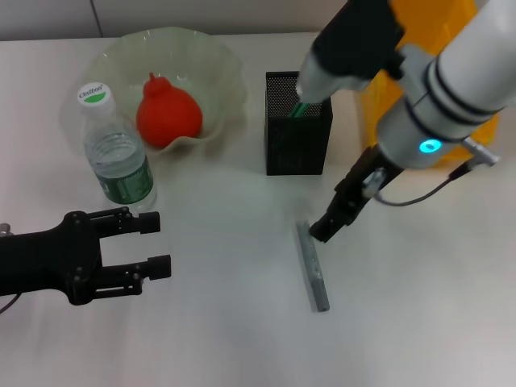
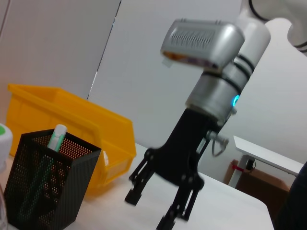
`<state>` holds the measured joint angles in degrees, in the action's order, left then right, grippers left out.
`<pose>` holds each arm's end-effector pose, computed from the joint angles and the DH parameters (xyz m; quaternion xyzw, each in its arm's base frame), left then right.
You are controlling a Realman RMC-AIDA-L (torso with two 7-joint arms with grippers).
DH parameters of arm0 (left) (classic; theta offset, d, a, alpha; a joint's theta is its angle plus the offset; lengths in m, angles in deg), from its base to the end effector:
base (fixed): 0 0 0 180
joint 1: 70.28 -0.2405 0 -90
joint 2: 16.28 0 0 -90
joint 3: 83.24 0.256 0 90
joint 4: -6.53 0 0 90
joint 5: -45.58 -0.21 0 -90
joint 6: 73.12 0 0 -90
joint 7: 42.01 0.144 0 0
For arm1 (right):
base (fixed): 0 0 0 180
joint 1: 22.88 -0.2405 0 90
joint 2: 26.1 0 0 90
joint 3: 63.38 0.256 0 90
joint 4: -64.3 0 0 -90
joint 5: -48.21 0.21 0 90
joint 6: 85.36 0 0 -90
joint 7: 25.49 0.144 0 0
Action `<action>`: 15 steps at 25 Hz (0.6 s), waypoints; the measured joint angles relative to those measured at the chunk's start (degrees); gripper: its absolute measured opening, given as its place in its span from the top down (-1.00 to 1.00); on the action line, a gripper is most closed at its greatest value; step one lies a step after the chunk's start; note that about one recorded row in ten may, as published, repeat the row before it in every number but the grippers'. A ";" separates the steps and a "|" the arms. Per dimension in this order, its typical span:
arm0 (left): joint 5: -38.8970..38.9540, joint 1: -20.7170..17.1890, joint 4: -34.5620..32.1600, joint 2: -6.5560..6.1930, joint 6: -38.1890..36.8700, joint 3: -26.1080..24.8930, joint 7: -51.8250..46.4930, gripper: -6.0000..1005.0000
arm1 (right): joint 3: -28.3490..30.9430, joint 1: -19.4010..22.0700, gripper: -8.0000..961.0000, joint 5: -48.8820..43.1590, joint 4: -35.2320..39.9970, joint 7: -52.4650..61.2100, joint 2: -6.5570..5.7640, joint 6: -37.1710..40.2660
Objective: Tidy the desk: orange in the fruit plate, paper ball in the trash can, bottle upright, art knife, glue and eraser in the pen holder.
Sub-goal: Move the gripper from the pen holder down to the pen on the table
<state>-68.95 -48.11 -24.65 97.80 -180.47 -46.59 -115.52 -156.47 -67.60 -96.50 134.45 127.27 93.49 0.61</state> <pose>-0.2991 0.2545 0.0251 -0.9246 -0.2285 -0.3019 0.0414 0.1259 0.3534 -0.0572 -0.9363 0.2521 -0.2134 0.1193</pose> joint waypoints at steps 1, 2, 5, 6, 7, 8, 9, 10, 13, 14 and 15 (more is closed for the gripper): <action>-0.01 0.00 -0.01 0.00 -0.02 0.00 -0.09 -0.48 | -1.44 -0.02 -0.70 -0.01 -0.66 0.53 0.03 -1.28; -0.02 -0.01 -0.01 0.00 -0.01 0.00 -0.12 -0.48 | -2.50 -0.03 -0.70 -0.01 -1.12 0.95 0.05 -2.39; -0.06 -0.03 0.22 0.00 0.11 0.00 -0.07 -0.48 | -5.96 0.01 -0.70 0.11 -2.44 1.94 0.17 -5.47; -0.08 -0.06 0.32 0.00 0.12 0.00 -0.01 -0.48 | -6.74 0.12 -0.69 0.13 -2.66 2.21 0.21 -6.30; -0.11 -0.09 0.39 0.00 0.15 0.00 0.07 -0.48 | -7.65 0.28 -0.67 0.18 -2.94 2.49 0.25 -7.27; -0.13 -0.11 0.42 0.00 0.17 0.00 0.10 -0.48 | -8.30 0.41 -0.66 0.22 -3.13 2.64 0.27 -8.01; -0.15 -0.16 0.46 0.00 0.20 0.00 0.13 -0.48 | -9.00 0.49 -0.64 0.25 -3.49 2.90 0.29 -8.77; -0.16 -0.18 0.48 0.00 0.20 0.00 0.13 -0.48 | -9.63 0.52 -0.63 0.29 -3.93 3.14 0.30 -9.43; -0.18 -0.28 0.52 0.00 0.13 0.00 0.23 -0.48 | -10.90 0.26 -0.58 0.57 -5.39 3.63 0.31 -11.22; -0.17 -0.32 0.52 0.00 0.09 0.00 0.27 -0.48 | -11.18 0.19 -0.57 0.72 -5.85 3.64 0.30 -11.76; -0.18 -0.37 0.52 0.04 0.11 0.04 0.32 -0.48 | -11.43 0.14 -0.55 0.83 -6.20 3.65 0.30 -12.24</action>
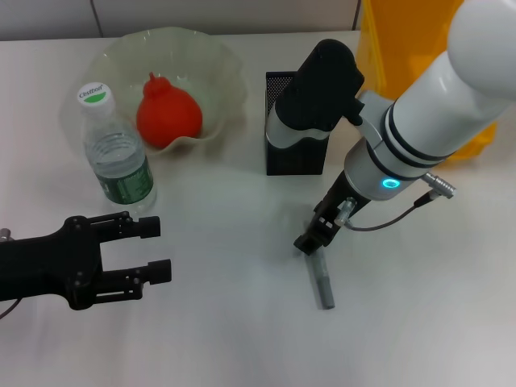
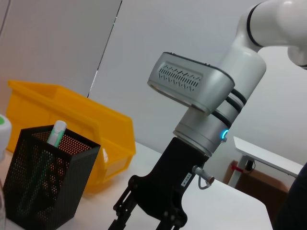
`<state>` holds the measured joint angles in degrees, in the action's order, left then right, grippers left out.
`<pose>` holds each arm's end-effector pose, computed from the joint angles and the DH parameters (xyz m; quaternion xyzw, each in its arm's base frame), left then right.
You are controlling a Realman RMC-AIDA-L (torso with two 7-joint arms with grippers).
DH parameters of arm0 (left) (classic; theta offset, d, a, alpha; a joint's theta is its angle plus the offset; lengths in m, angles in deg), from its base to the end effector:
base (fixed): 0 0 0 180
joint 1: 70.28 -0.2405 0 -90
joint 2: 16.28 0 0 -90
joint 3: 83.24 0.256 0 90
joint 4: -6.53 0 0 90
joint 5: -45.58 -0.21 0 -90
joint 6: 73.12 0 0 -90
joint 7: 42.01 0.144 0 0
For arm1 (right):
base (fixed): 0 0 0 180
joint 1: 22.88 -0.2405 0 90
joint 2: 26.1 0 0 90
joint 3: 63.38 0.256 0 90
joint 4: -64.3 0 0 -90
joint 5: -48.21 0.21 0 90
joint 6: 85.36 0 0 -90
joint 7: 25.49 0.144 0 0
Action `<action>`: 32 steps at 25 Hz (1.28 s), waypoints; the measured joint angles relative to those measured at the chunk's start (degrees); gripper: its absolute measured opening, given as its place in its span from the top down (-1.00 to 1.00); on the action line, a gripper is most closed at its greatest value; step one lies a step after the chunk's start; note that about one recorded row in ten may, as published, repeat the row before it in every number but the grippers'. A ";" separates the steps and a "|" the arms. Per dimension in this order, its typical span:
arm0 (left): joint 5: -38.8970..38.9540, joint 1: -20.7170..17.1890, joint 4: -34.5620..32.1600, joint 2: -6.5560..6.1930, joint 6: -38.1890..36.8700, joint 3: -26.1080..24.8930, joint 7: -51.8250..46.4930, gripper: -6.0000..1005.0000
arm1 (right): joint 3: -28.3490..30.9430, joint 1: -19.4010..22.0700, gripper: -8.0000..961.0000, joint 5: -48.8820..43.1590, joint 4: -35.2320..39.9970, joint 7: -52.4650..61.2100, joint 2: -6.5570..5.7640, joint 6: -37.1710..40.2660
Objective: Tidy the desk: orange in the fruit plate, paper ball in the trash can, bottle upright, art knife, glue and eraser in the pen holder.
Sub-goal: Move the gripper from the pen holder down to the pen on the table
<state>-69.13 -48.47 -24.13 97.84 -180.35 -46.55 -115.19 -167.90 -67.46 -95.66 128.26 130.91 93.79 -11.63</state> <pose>-0.3012 0.2515 0.0232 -0.9236 -0.2325 -0.3021 0.0405 0.1390 0.3474 -0.0985 -0.9370 0.2326 -0.2219 0.1365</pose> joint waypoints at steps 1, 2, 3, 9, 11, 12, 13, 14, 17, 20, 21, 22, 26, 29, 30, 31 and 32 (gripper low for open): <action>0.00 0.00 0.00 0.00 0.05 0.05 0.00 -0.48 | -0.18 -0.06 -0.54 0.06 -0.28 0.00 0.00 -0.39; 0.00 0.00 0.00 0.01 0.12 0.13 0.01 -0.48 | -0.29 -0.10 -0.52 0.08 -0.47 0.01 0.00 -0.75; 0.00 -0.01 0.00 0.02 0.15 0.20 0.01 -0.48 | -0.36 -0.13 -0.51 0.13 -0.62 0.01 0.00 -1.01; 0.00 -0.01 -0.02 0.04 0.19 0.24 0.08 -0.48 | -0.45 -0.43 0.01 0.77 -0.86 0.03 0.00 -1.36; 0.01 -0.01 -0.06 0.03 0.18 0.24 0.07 -0.48 | -0.46 -0.52 0.15 0.78 -0.91 0.03 0.00 -1.36; 0.00 -0.01 -0.12 -0.03 0.11 0.22 0.02 -0.48 | -0.47 -0.58 0.22 0.79 -0.94 0.03 0.00 -1.34; 0.00 -0.01 -0.14 -0.08 0.04 0.19 -0.01 -0.48 | -0.48 -0.66 0.29 0.79 -0.97 0.03 0.00 -1.33; 0.00 -0.01 -0.14 -0.15 -0.03 0.14 -0.02 -0.48 | -0.48 -0.72 0.36 0.79 -0.98 0.04 -0.01 -1.31; 0.01 -0.06 -0.08 -0.28 -0.10 0.08 0.07 -0.48 | -0.50 -0.78 0.56 0.79 -1.08 0.07 -0.01 -1.08; 0.01 -0.14 -0.18 -0.21 -0.07 0.16 0.08 -0.48 | -0.50 -0.84 0.74 0.79 -1.29 0.07 -0.01 -1.07; 0.01 -0.16 -0.24 -0.17 -0.03 0.23 0.08 -0.48 | -0.50 -0.87 0.74 0.79 -1.41 0.07 -0.01 -1.07; 0.01 -0.16 -0.24 -0.17 -0.03 0.23 0.08 -0.48 | -0.50 -0.89 0.74 0.80 -1.54 0.07 -0.01 -1.06; 0.01 -0.18 -0.35 -0.05 0.07 0.39 0.10 -0.48 | -0.50 -0.89 0.74 0.80 -1.96 0.07 -0.01 -1.01; 0.01 -0.18 -0.40 0.03 0.08 0.45 0.11 -0.48 | -0.50 -0.88 0.74 0.80 -2.37 0.07 -0.01 -0.94; 0.01 -0.18 -0.41 0.06 0.11 0.47 0.14 -0.48 | -0.50 -0.88 0.74 0.81 -2.49 0.07 -0.01 -0.92; 0.01 -0.18 -0.39 0.06 0.14 0.47 0.17 -0.48 | -0.50 -0.87 0.74 0.81 -2.53 0.07 -0.01 -0.91; 0.01 -0.18 -0.36 0.06 0.16 0.48 0.20 -0.48 | -0.50 -0.84 0.74 0.80 -2.58 0.07 -0.01 -0.88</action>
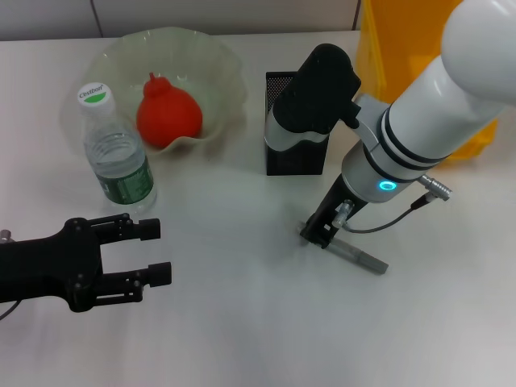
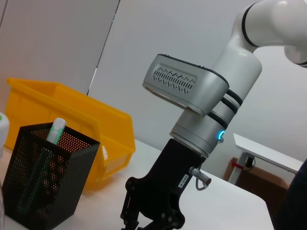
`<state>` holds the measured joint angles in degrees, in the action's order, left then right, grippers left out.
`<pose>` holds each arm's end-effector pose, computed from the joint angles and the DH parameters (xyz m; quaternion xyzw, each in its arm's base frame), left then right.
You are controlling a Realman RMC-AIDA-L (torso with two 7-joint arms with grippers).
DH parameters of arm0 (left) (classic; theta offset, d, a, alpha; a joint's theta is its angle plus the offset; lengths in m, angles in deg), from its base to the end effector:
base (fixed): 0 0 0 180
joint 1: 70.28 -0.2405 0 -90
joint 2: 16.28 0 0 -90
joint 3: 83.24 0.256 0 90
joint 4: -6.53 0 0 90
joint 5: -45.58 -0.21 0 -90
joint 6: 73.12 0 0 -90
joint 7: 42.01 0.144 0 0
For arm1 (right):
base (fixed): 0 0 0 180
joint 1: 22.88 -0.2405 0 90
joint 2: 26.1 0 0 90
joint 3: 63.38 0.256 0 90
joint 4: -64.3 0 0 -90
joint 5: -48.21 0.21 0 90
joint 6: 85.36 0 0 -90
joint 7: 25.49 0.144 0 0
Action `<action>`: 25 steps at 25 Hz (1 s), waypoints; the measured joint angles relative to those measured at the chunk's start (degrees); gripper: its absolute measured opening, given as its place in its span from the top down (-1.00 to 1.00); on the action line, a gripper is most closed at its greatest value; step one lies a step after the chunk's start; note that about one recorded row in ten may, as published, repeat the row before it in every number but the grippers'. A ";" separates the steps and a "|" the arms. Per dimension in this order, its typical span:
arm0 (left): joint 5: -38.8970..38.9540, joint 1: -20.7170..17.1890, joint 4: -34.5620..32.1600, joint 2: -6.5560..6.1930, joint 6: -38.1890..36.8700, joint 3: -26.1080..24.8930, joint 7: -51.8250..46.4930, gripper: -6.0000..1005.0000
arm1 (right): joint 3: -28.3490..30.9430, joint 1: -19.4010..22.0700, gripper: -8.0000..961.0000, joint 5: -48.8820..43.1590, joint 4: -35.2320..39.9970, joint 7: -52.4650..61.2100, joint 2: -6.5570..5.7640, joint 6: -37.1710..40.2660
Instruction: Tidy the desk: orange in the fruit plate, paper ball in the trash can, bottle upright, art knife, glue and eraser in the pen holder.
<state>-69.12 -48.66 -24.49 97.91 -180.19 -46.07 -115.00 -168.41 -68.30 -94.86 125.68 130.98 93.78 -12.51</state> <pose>-0.3016 0.2509 0.0226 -0.9254 -0.2303 -0.2984 0.0404 0.1440 0.3480 -0.1026 -0.9344 0.2398 -0.2281 0.1320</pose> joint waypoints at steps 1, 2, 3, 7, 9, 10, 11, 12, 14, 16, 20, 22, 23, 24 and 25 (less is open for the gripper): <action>0.00 0.00 0.04 0.00 0.03 0.01 0.01 -0.48 | 0.00 0.00 0.74 0.00 0.00 0.00 0.00 0.00; 0.00 0.00 0.06 0.00 0.04 0.01 0.01 -0.48 | -0.01 0.01 0.74 0.00 -0.04 0.00 0.00 0.01; 0.00 0.00 0.07 0.00 0.03 0.01 0.01 -0.48 | -0.09 0.01 0.74 0.00 -0.09 0.00 0.00 0.00; 0.00 -0.08 0.03 -0.01 -0.09 -0.09 0.03 -0.48 | -0.50 -0.03 0.73 -0.01 -0.24 -0.01 0.00 0.01; 0.00 -0.13 -0.01 -0.02 -0.17 -0.13 0.05 -0.48 | -0.59 0.11 0.73 0.00 -0.01 -0.01 0.00 0.04; 0.00 -0.15 -0.03 -0.02 -0.21 -0.10 0.07 -0.48 | -0.42 0.62 0.73 0.01 1.20 -0.04 0.01 0.45; 0.00 -0.16 -0.05 -0.02 -0.30 -0.04 0.10 -0.48 | -0.42 0.62 0.73 0.01 1.20 -0.04 0.01 0.45; 0.00 -0.18 -0.06 -0.02 -0.33 -0.02 0.11 -0.48 | -0.28 0.95 0.73 0.06 2.02 -0.11 0.01 0.71; 0.00 -0.22 -0.07 -0.03 -0.36 -0.01 0.12 -0.48 | 0.65 2.17 0.73 0.79 5.00 -0.39 -0.08 1.96; 0.00 -0.25 0.01 -0.12 -0.39 -0.14 0.13 -0.48 | 2.84 3.77 0.73 2.24 8.35 -1.47 -0.24 3.93; 0.00 -0.33 -0.04 -0.19 -0.58 -0.36 0.13 -0.48 | 16.19 8.51 0.72 10.22 15.57 -8.15 -0.31 9.13; 0.00 -0.34 -0.04 -0.20 -0.58 -0.41 0.13 -0.48 | 19.96 9.45 0.72 13.14 16.31 -10.10 -0.38 9.78; 0.00 -0.34 -0.03 -0.20 -0.59 -0.42 0.13 -0.48 | 23.30 10.29 0.72 16.92 16.39 -12.19 -0.41 10.15; 0.00 -0.34 -0.03 -0.20 -0.59 -0.42 0.13 -0.48 | 27.71 11.39 0.72 21.95 15.96 -15.21 -0.48 10.33; 0.00 -0.35 -0.03 -0.20 -0.60 -0.43 0.13 -0.48 | 33.98 13.05 0.72 32.46 12.36 -22.81 -0.52 10.28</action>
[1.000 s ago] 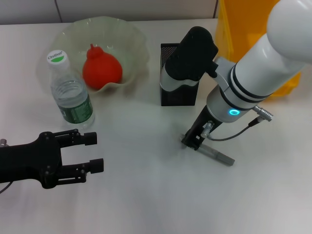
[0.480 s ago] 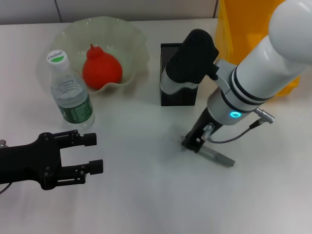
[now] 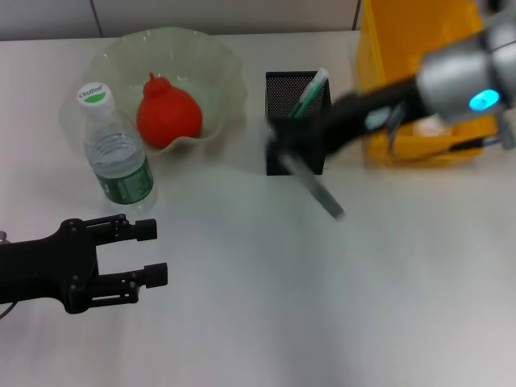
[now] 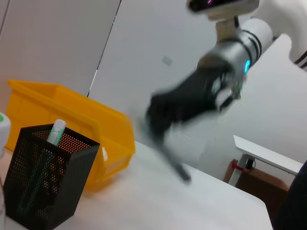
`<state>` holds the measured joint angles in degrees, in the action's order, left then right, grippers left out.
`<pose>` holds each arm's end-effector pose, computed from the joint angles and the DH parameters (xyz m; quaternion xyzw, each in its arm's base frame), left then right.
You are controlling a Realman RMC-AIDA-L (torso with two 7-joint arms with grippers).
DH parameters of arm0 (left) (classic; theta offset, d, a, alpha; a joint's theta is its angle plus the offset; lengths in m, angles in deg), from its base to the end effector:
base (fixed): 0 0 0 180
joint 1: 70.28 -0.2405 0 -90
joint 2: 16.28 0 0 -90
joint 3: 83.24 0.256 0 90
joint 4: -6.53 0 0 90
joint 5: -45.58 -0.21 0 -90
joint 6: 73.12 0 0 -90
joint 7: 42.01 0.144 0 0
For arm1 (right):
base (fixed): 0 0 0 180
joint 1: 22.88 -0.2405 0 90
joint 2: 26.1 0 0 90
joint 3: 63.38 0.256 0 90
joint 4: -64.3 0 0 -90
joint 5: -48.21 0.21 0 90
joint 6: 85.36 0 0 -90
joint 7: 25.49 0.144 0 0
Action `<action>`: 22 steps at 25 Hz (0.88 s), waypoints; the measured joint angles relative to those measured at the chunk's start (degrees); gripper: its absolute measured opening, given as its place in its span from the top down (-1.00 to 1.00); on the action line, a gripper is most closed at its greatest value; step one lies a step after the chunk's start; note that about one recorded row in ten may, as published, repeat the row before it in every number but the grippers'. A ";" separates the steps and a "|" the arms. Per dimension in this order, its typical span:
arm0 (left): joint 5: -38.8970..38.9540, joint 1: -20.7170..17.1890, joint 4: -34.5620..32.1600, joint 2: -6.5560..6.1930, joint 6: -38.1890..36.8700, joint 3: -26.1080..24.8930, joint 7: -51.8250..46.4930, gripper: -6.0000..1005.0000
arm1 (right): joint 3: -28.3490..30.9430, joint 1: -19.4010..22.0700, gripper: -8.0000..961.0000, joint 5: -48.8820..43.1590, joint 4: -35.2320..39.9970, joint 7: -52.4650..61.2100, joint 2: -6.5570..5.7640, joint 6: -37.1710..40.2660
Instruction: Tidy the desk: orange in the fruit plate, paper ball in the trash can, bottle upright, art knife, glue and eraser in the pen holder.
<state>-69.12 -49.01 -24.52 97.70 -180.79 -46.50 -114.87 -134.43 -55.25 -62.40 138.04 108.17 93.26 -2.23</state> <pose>-0.3031 0.2487 0.0252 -0.9244 -0.2305 -0.3010 0.0416 0.1193 0.3556 0.0075 -0.9403 0.2947 0.1581 0.0628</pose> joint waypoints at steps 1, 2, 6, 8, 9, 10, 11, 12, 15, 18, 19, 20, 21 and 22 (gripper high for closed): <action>0.00 0.00 0.00 0.00 0.00 0.00 0.00 -0.48 | 0.00 0.00 0.72 0.00 0.00 0.00 0.00 0.00; 0.00 0.00 0.00 0.00 0.00 0.00 0.00 -0.48 | 2.45 0.54 0.72 4.77 -2.83 -4.44 -0.03 0.01; 0.16 0.14 0.03 0.13 -0.03 0.00 0.00 -0.48 | 10.08 1.25 0.72 24.39 -21.51 -29.65 -0.17 0.41; 0.32 0.18 0.08 0.16 -0.03 0.00 0.00 -0.48 | 12.74 1.26 0.72 31.47 -31.26 -43.10 -0.18 0.69; 0.40 0.21 0.16 0.18 -0.04 0.00 0.00 -0.48 | 13.65 1.26 0.71 34.51 -35.55 -49.81 -0.18 0.72; 0.49 0.24 0.25 0.32 -0.05 0.00 0.07 -0.48 | 14.60 1.19 0.71 40.17 -41.88 -61.91 -0.03 0.73; 0.53 0.24 0.23 0.47 -0.05 0.00 0.11 -0.48 | 14.60 1.11 0.71 42.87 -44.69 -67.42 0.10 0.63; 0.56 0.27 0.16 0.67 -0.01 0.00 0.14 -0.48 | 14.60 1.11 0.71 42.87 -44.69 -67.42 0.10 0.63; 0.56 0.36 -0.03 1.06 0.21 -0.16 0.15 -0.48 | 13.67 -0.82 0.71 49.22 -52.57 -79.59 0.42 -1.44; 0.58 0.49 -0.03 1.40 0.35 -0.51 0.32 -0.48 | 13.60 -2.87 0.71 49.65 -55.87 -81.28 0.47 -3.82; 0.59 0.54 -0.04 1.54 0.36 -0.68 0.44 -0.48 | 13.60 -3.78 0.71 49.62 -57.16 -81.80 0.47 -4.95; 0.63 0.74 -0.02 1.78 0.36 -0.76 0.69 -0.48 | 13.58 -4.89 0.71 49.41 -58.59 -82.36 0.47 -6.36; 0.66 0.79 0.00 1.83 0.36 -0.77 0.75 -0.48 | 13.58 -4.89 0.71 49.41 -58.59 -82.36 0.47 -6.36; 0.72 0.83 0.04 1.88 0.37 -0.80 0.82 -0.48 | 13.29 -5.19 0.71 49.37 -59.00 -82.40 0.47 -6.89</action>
<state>-68.40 -48.18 -24.48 99.58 -180.42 -47.30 -114.04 -121.14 -60.44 -13.03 79.04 25.77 93.73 -9.12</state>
